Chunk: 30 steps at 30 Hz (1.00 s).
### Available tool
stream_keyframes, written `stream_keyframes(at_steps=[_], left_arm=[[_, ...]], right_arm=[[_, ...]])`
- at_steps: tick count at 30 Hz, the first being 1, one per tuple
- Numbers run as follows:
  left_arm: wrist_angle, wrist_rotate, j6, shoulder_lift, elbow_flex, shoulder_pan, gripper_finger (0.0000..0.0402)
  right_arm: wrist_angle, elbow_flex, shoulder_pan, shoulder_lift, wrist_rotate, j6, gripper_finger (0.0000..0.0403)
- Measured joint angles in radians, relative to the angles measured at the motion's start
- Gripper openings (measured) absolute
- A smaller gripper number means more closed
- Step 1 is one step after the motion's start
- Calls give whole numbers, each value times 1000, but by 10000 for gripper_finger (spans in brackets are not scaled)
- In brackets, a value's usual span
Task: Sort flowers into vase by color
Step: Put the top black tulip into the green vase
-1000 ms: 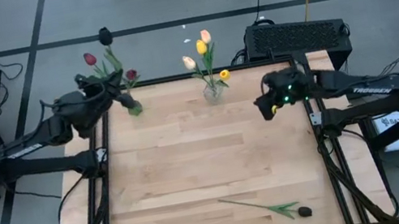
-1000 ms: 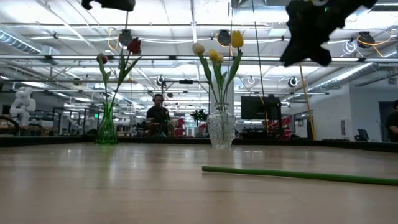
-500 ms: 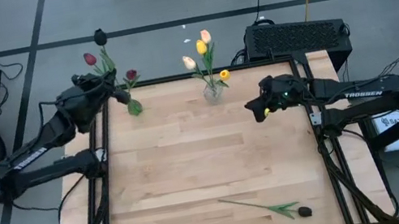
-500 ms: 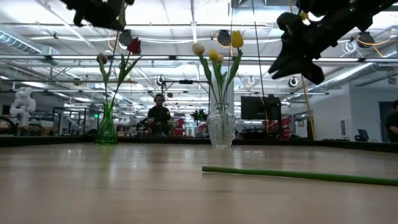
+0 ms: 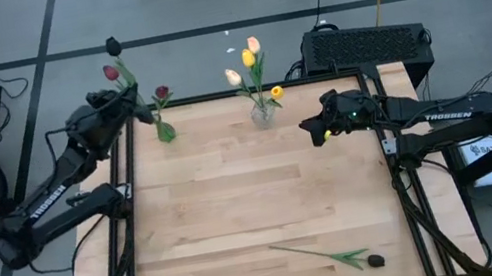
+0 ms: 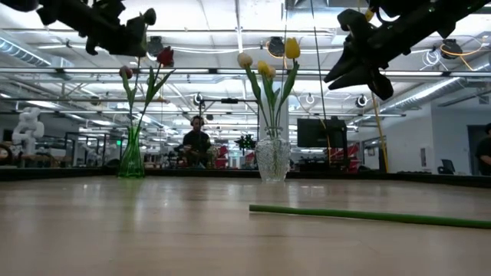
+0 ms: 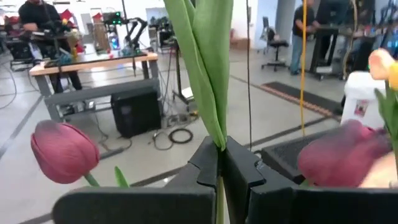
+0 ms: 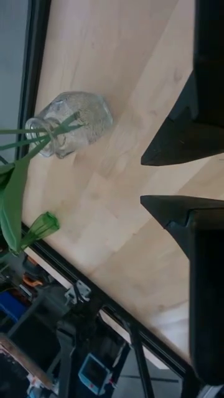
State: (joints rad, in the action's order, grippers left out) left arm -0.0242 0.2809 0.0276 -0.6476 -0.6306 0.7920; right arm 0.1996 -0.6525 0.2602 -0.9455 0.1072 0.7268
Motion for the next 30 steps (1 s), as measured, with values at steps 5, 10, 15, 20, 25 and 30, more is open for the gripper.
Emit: stream_keyframes(at_steps=[5, 10, 15, 20, 25, 30], left_arm=[[50, -68, -22, -7, 17, 58, 8], [71, -91, -22, -10, 17, 98, 8], [68, -139, -22, -38, 17, 118, 8], [66, -140, -24, -73, 28, 118, 8], [126, -139, -101, -46, 133, 118, 8], [233, -140, -127, 6, 248, 118, 8]], right_arm=[[3, 0, 0, 0, 1, 10, 79], [3, 0, 2, 0, 3, 12, 79], [4, 0, 2, 0, 9, 13, 79], [5, 0, 2, -1, 28, 14, 80], [6, 0, 2, -1, 28, 32, 80], [6, 0, 2, -1, 26, 47, 80]])
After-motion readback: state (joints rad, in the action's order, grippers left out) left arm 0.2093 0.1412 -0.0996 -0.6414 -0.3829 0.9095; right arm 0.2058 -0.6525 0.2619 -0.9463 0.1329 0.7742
